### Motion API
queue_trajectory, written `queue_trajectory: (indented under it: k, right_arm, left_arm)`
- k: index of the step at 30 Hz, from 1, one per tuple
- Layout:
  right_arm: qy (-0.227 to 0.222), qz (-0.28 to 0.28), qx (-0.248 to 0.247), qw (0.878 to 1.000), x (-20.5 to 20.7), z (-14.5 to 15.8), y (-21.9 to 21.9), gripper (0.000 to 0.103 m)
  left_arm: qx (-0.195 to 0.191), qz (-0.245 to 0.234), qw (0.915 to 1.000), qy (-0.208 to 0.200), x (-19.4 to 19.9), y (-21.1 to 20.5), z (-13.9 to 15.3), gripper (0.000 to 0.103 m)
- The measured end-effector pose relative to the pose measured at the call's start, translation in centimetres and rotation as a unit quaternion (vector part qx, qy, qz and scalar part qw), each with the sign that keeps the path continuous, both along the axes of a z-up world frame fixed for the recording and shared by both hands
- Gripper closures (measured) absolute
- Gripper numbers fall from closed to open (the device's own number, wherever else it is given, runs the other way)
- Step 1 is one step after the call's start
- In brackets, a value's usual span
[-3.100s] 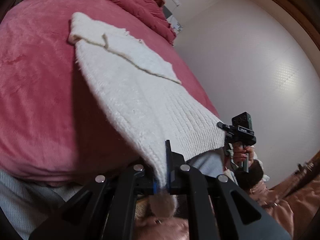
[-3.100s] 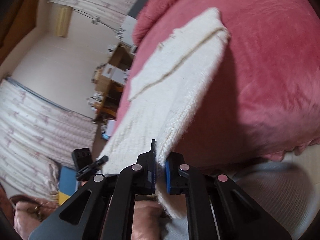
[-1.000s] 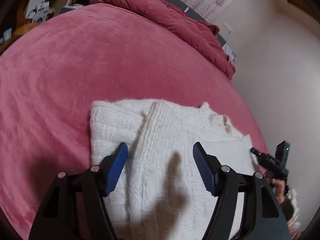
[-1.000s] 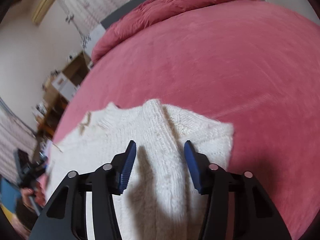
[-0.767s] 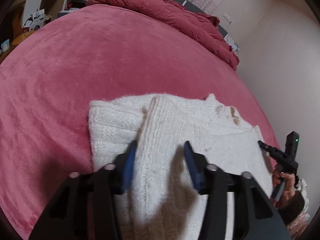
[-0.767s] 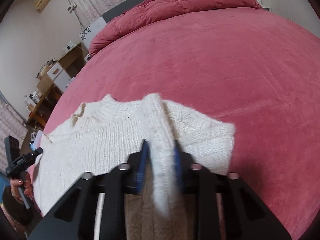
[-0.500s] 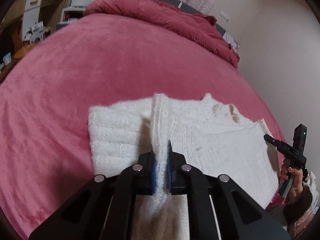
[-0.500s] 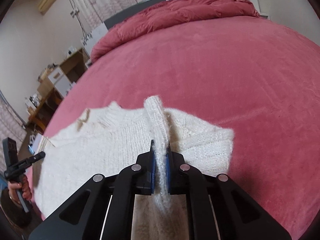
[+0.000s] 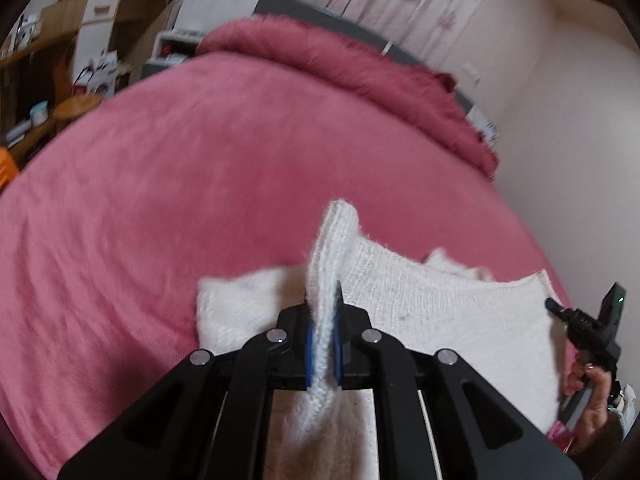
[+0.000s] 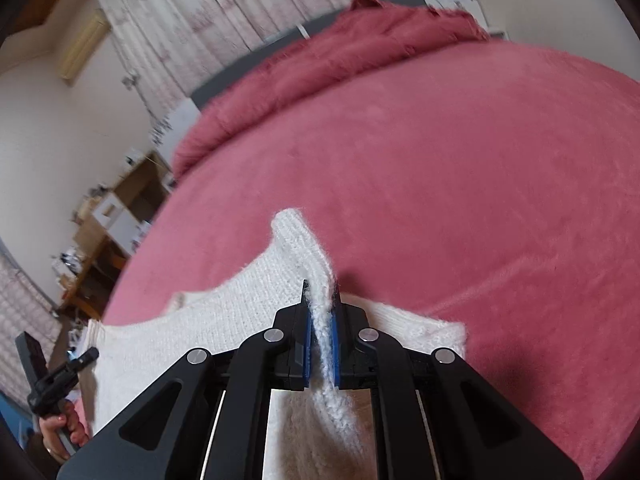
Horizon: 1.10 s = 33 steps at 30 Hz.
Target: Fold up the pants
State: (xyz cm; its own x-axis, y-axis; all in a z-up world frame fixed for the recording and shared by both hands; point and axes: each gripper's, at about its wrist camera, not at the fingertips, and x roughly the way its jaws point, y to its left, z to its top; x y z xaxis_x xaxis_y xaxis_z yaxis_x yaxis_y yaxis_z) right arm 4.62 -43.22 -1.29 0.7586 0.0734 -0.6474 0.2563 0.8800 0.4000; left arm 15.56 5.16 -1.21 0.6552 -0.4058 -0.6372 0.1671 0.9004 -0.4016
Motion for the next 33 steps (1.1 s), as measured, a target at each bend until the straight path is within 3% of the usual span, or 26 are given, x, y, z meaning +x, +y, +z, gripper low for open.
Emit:
queue_trajectory:
  k: [4,9,11,13,15,17,22,28,33]
  right_arm:
    - [0.071,-0.015,-0.003,0.997,1.4,-3.2,-0.4,0.097]
    - [0.054,-0.006,-0.025,0.998,1.3,-2.9,0.1,0.097]
    - [0.041,-0.013,-0.007,0.999,0.7,-2.4,-0.4,0.08]
    - [0.021,-0.032,-0.008,0.999,-0.8,-1.3,-0.5,0.07]
    - [0.023,-0.037,-0.026,0.999,-2.1,-0.6,-0.2,0.07]
    - [0.042,-0.042,-0.048,0.997,-3.7,-0.1,0.0,0.07]
    - [0.066,-0.031,-0.006,0.997,-7.6,-1.1,0.1,0.07]
    - [0.064,-0.021,0.015,0.998,-10.5,-1.8,0.9,0.07]
    - [0.058,-0.015,0.014,0.998,-11.7,-2.1,1.6,0.07]
  left_arm:
    - [0.0,0.011,0.9999,0.011,0.4,0.2,-2.9,0.096]
    - [-0.007,0.013,0.9999,0.0,0.0,0.1,-3.3,0.093]
    - [-0.01,0.007,0.9999,-0.004,-0.6,0.1,-3.0,0.09]
    - [-0.016,-0.003,0.9998,-0.013,-1.9,0.3,-2.3,0.065]
    - [-0.018,-0.01,0.9994,-0.029,-4.0,0.5,-1.6,0.052]
    - [-0.02,-0.023,0.9989,-0.035,-5.6,0.8,-1.4,0.052]
    - [-0.032,-0.041,0.9985,-0.015,-8.7,1.7,-2.2,0.053]
    - [-0.055,-0.048,0.9972,-0.011,-12.1,2.2,-2.1,0.053]
    - [-0.048,-0.064,0.9968,0.011,-13.2,1.7,-2.9,0.053]
